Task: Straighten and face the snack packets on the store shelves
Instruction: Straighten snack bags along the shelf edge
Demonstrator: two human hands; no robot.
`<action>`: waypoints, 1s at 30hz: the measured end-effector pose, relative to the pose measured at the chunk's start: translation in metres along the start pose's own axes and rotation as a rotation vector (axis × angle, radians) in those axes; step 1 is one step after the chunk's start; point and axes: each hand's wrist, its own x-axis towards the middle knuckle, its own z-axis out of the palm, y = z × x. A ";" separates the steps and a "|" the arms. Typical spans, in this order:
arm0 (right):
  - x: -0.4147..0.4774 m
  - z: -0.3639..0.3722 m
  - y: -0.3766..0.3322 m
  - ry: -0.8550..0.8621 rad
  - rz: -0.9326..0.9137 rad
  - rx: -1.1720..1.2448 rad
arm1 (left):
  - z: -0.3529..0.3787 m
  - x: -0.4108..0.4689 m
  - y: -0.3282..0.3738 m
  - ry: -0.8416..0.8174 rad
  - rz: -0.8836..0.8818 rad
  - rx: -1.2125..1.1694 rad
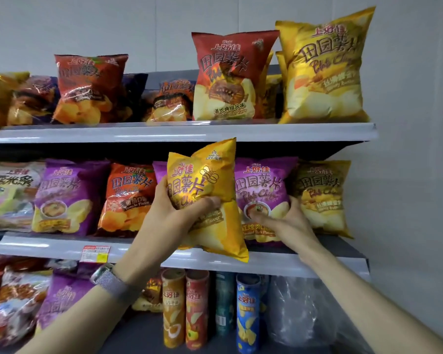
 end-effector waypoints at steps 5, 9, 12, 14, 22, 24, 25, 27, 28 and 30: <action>-0.012 -0.025 -0.003 0.040 -0.049 0.058 | 0.036 -0.004 0.001 -0.102 0.039 0.112; -0.047 -0.069 -0.004 0.033 -0.104 0.374 | 0.078 0.000 0.009 -0.177 0.051 0.147; -0.080 -0.098 -0.015 -0.257 -0.217 0.257 | 0.117 0.010 0.016 -0.208 0.064 0.127; -0.085 -0.111 -0.021 -0.282 -0.229 0.121 | 0.146 0.020 0.016 -0.209 0.106 0.118; -0.033 -0.164 0.004 -0.048 -0.034 0.052 | 0.216 0.029 0.019 -0.331 0.105 0.201; -0.023 -0.163 0.016 -0.052 -0.002 0.056 | 0.223 0.030 0.011 -0.396 0.082 0.277; -0.018 -0.162 0.023 -0.067 0.006 0.047 | 0.224 0.030 0.008 -0.419 0.061 0.308; -0.010 -0.160 0.037 -0.102 0.027 0.008 | 0.224 0.031 -0.001 -0.453 0.022 0.338; -0.008 -0.160 0.044 -0.122 0.045 -0.018 | 0.224 0.031 -0.005 -0.474 0.008 0.346; -0.006 -0.160 0.052 -0.162 0.082 -0.053 | 0.222 0.033 -0.014 -0.526 -0.032 0.370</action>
